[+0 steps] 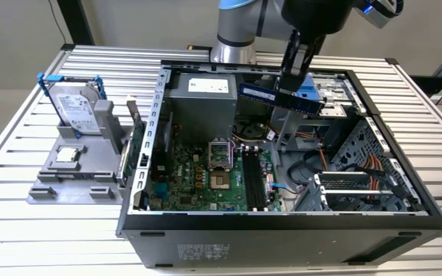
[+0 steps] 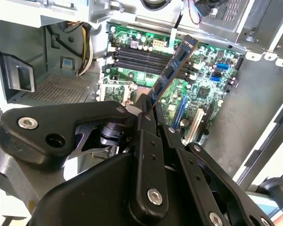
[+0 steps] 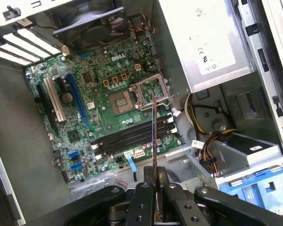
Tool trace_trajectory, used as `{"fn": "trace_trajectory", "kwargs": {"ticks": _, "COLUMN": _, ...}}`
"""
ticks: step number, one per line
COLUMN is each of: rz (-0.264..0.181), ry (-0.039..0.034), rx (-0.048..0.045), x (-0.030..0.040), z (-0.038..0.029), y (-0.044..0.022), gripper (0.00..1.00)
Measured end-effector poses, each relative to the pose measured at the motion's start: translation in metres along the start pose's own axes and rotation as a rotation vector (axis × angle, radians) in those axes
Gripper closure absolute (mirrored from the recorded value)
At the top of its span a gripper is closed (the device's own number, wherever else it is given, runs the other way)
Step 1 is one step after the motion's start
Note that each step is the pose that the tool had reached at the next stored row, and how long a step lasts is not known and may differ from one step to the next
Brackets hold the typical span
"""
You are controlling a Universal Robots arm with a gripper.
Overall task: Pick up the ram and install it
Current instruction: 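Insert the ram into the slot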
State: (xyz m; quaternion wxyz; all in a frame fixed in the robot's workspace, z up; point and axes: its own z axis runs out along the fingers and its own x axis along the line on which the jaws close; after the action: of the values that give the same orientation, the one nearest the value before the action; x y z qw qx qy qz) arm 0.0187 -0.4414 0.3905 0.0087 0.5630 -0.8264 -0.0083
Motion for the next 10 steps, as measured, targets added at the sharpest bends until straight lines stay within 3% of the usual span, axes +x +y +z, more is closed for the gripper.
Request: {"fn": "trace_trajectory", "kwargs": {"ticks": 10, "rz": 0.047, "ry": -0.0011, "rx": -0.0003, "x": 0.0000, "z": 0.0000, "y": 0.0000, "gripper": 1.00}}
